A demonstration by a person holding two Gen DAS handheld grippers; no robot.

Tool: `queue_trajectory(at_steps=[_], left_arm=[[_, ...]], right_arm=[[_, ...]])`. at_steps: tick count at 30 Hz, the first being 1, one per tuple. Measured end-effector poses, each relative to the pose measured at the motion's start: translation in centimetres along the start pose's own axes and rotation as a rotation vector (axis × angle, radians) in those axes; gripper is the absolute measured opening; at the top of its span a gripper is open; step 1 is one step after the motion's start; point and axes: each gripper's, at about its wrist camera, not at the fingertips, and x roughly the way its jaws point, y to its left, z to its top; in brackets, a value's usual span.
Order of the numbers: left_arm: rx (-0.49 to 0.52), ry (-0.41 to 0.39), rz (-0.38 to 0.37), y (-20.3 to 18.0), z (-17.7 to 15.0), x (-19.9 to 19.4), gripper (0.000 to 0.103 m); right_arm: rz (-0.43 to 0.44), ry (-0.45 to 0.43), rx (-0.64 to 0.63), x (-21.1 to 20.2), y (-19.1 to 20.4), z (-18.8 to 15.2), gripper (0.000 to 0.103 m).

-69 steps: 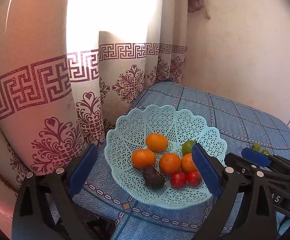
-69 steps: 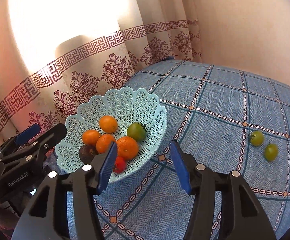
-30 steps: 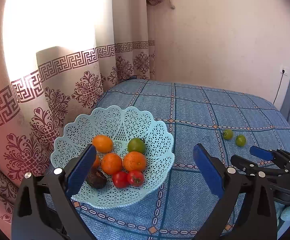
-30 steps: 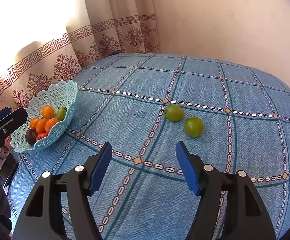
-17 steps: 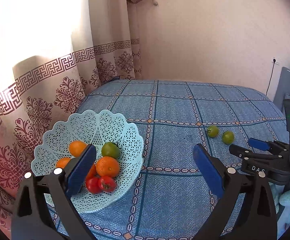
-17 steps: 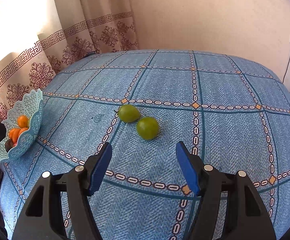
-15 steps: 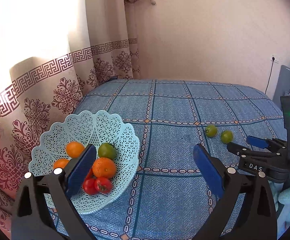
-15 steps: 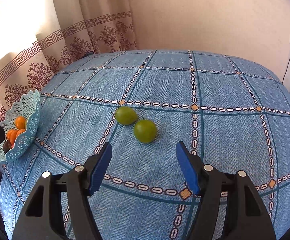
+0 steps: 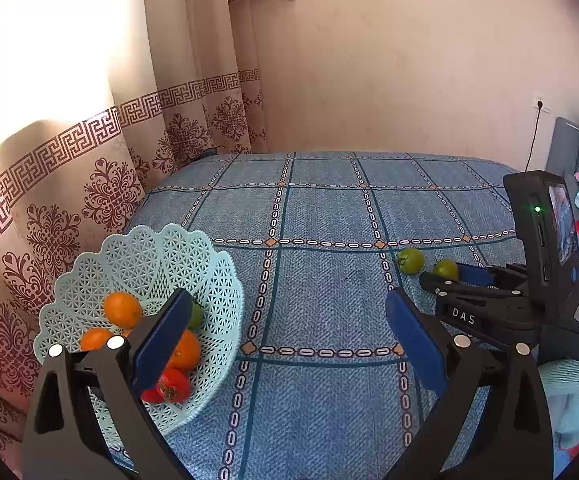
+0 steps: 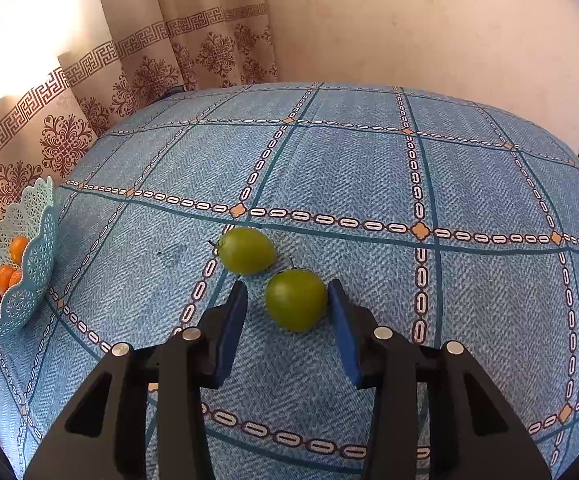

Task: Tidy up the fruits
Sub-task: 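Grasp a green tomato with the right gripper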

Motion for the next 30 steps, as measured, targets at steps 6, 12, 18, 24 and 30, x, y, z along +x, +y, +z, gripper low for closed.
queue_trajectory(at_steps=[6, 12, 18, 24, 30], left_arm=[[0.018, 0.005, -0.005, -1.1, 0.3, 0.8, 0.099], [0.038, 0.014, -0.006, -2.2, 0.8, 1.8, 0.099], [0.073, 0.024, 0.000, -3.5, 1.0, 2.9, 0.099], [0.119, 0.031, 0.005, -5.2, 1.3, 4.4, 0.099], [0.165, 0.041, -0.016, -7.1, 1.7, 6.1, 0.099]], right_arm=[[0.001, 0.003, 0.002, 0.3, -0.3, 0.3, 0.030], [0.001, -0.003, 0.011, -0.2, -0.9, 0.1, 0.029], [-0.043, -0.013, 0.026, -0.9, -2.3, 0.0, 0.029], [-0.071, -0.024, 0.082, -1.4, -4.4, 0.1, 0.029], [-0.075, -0.045, 0.130, -2.3, -6.2, 0.4, 0.029]])
